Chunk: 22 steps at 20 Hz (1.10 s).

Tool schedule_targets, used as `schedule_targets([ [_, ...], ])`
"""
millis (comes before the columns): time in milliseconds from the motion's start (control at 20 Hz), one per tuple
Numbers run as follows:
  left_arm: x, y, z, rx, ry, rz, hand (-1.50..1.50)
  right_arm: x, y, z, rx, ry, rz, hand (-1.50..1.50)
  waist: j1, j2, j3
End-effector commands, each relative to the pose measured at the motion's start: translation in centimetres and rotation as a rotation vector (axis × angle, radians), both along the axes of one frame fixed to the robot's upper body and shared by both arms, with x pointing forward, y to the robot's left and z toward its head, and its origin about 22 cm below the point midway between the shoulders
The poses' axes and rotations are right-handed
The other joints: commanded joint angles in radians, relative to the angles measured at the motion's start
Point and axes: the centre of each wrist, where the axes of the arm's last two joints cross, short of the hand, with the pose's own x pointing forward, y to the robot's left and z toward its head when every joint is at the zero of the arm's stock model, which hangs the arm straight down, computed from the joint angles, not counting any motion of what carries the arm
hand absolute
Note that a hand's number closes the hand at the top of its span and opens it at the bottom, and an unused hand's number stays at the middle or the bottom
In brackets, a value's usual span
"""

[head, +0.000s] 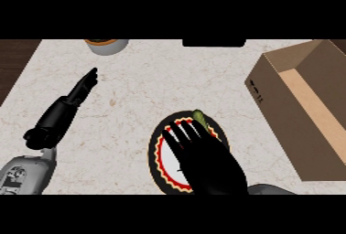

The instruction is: Pick the tomato from the plate and place it in the cardboard box

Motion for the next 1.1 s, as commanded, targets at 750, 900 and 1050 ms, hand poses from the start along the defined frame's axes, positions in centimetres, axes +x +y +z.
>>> schedule_targets([
  [750, -0.7, 0.8, 1.7, 0.008, -0.007, 0.002, 0.0, -1.5, 4.8, -4.5, -0.147, -0.022, -0.106, -1.5, -0.004, 0.0, 0.001],
  [900, 0.7, 0.4, 1.1, -0.001, -0.024, 0.012, 0.0, 1.6, 4.5, -5.6, -0.191, -0.005, -0.115, -1.5, -0.005, 0.002, 0.001],
  [1050, -0.7, -1.2, -1.8, 0.009, -0.015, -0.008, 0.0, 1.3, 4.4, -7.1, -0.2, -0.022, -0.133, -1.5, -0.005, 0.002, 0.001],
])
